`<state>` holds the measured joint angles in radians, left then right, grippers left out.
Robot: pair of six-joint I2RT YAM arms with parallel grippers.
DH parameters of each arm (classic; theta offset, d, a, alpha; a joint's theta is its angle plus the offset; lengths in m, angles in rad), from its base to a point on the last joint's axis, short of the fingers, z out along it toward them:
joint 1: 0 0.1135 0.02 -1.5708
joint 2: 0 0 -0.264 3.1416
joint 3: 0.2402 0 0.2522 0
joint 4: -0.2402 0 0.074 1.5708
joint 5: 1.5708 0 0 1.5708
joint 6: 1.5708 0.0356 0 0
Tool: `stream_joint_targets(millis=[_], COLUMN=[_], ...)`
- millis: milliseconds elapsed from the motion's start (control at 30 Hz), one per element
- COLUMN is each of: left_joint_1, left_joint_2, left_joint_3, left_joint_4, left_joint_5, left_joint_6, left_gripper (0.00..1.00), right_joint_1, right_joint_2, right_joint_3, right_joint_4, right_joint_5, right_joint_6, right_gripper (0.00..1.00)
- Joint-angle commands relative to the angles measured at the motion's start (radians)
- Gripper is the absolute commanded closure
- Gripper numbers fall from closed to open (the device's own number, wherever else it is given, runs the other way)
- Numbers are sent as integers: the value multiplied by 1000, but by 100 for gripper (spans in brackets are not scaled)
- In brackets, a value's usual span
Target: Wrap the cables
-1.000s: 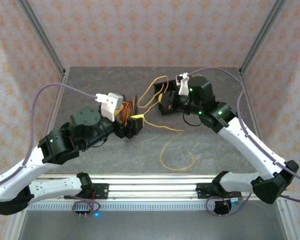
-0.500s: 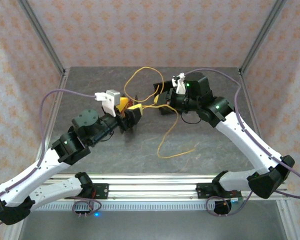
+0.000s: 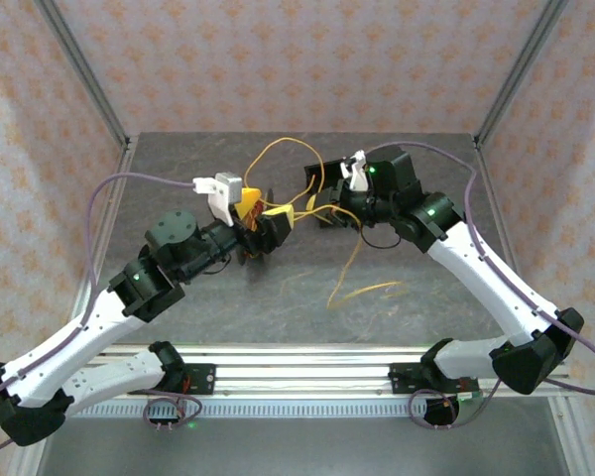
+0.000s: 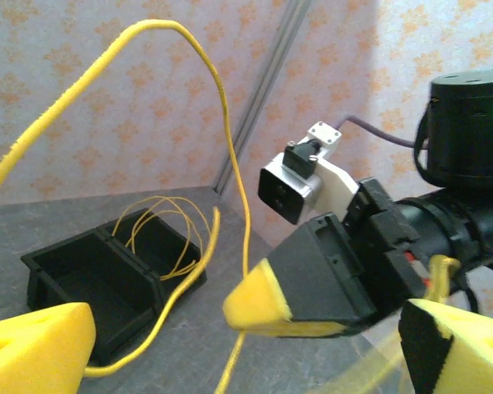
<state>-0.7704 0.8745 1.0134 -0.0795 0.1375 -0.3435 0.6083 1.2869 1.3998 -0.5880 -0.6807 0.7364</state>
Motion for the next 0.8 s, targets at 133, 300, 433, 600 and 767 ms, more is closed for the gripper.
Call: stream_joint_targets(millis=[133,300,433,600,767], left_joint_1=[5,12,61,187,220], left_joint_2=[-108,-116,-69,17,104], left_joint_3=[4,-3,-18,-29,-32], left_joint_4=[-90,-126,-85,54,161], left_joint_5=[41,8,49,201,297], left_joint_6=[-35,-25,-24,-119,-173], left_gripper=[1,1,1,9,28], right_joint_1=[-37,-38,-37,-37,-38], right_joint_2=[-21,-22,-22,-28,-38], right_joint_3=[-8,-9,-18,-32,-39], right_joint_4=[-10,12,44,64,80], right_joint_5=[33,4,-51,-104,-129], right_joint_6=[-21,-12,4,17,30], right_gripper=[100,100,100,100,100])
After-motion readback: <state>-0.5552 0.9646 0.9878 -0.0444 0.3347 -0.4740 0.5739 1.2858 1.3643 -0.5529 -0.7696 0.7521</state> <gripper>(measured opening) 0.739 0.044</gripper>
